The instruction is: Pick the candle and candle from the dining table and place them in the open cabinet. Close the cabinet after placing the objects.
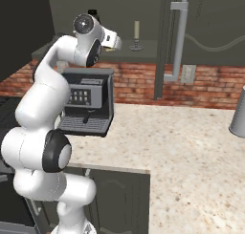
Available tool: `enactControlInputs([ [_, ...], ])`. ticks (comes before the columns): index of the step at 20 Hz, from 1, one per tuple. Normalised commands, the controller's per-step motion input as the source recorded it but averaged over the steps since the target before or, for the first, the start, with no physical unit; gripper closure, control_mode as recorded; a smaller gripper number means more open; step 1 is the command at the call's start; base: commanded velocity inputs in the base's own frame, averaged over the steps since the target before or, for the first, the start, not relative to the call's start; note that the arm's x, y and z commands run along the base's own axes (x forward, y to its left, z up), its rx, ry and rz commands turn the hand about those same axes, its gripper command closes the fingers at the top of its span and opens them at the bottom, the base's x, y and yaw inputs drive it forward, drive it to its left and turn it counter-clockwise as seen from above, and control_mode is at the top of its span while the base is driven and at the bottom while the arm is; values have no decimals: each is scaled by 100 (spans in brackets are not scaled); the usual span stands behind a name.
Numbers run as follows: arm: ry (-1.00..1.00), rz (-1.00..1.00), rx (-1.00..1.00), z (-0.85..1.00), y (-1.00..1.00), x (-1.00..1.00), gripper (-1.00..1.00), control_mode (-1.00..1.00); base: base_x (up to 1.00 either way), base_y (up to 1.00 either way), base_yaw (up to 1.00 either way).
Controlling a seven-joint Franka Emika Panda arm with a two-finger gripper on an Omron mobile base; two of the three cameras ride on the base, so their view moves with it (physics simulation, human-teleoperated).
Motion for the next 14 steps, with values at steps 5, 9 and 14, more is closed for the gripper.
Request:
enactControlInputs([
  [5,-7,0,0,3,0,-89,-100,-100,0,0,0],
  [9,-2,0,3,5,0,-83,-100,-100,0,0,0],
  [14,0,0,4,0,0,-73,-100,-100,0,0,0],
])
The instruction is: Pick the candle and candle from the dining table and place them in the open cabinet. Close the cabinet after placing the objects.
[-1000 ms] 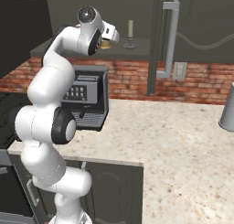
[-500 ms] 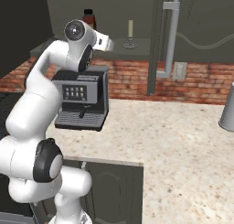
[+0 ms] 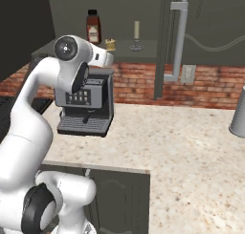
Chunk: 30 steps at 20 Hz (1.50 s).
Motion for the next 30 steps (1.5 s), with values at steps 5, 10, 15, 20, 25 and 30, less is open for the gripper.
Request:
enactControlInputs([
  [5,0,0,4,0,0,-66,-100,-100,0,0,0],
  [10,0,0,3,0,0,-71,-100,-100,0,0,0],
  [15,0,0,3,7,2,-82,-100,-100,0,0,0],
  [20,-4,-2,10,21,0,-81,-100,-100,0,0,0],
  [25,-7,-3,12,29,0,-61,-100,-100,0,0,0],
  [30,-10,0,8,33,0,-57,-100,-100,0,0,0],
])
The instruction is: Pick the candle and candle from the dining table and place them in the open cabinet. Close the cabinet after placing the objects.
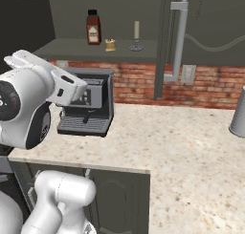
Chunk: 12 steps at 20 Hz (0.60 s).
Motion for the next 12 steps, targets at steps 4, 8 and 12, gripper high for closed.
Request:
enactControlInputs([
  [4,-9,0,9,24,-6,-62,-100,-100,0,0,0],
  [8,-5,0,9,6,-13,-72,-100,-100,0,0,0],
  [12,0,0,10,1,-26,-61,-100,-100,0,0,0],
])
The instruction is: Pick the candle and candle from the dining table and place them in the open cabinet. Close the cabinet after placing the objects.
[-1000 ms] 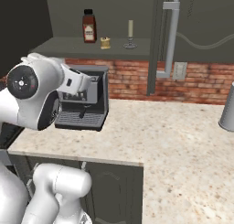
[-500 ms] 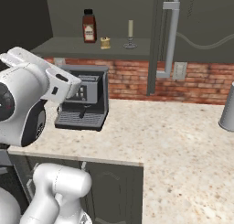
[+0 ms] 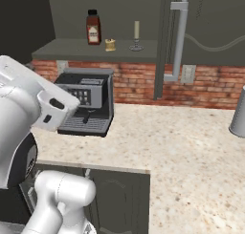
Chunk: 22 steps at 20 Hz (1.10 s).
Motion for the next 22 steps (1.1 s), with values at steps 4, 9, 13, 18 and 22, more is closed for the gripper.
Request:
enactControlInputs([
  [4,0,0,10,0,-40,-34,-100,-100,0,0,0],
  [9,0,0,10,0,-51,-4,-100,-100,0,0,0],
  [13,0,0,16,0,-54,0,-100,-100,0,0,0],
  [18,0,0,22,0,-45,0,-100,-100,0,0,0],
  [22,0,0,23,0,-39,0,-100,-100,0,0,0],
])
